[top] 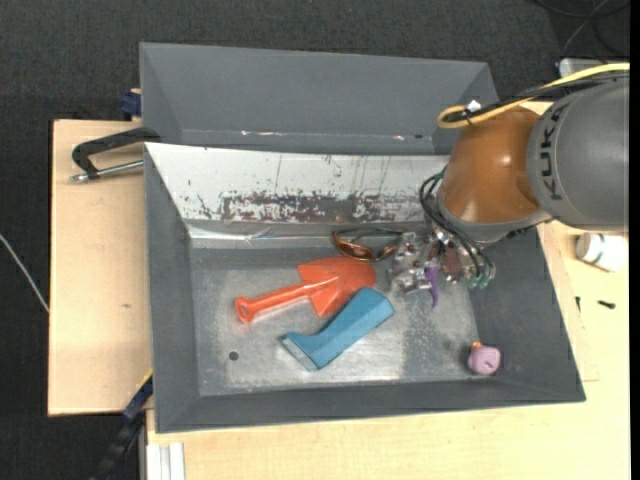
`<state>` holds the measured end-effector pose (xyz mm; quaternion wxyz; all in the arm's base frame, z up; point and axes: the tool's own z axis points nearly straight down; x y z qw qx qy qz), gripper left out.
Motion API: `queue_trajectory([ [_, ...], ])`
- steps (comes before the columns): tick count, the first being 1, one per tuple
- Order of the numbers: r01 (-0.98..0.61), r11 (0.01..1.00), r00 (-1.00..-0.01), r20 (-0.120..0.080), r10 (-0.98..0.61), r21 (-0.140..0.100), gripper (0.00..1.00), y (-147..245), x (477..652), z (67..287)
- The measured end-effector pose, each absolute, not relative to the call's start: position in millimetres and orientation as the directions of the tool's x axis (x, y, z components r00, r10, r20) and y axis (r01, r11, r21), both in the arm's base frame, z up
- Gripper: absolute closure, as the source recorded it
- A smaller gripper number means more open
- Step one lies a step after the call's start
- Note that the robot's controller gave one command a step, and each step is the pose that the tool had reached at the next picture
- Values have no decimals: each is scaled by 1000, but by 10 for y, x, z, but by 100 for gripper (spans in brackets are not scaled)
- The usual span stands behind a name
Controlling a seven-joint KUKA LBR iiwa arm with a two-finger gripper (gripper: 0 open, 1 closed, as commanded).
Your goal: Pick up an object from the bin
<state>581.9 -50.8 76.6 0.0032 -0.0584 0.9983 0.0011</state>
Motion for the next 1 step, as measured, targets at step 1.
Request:
queue_trajectory([
  [1, -45, 999, -999, -8, -45, 4, 100, -944, 5613, 749],
])
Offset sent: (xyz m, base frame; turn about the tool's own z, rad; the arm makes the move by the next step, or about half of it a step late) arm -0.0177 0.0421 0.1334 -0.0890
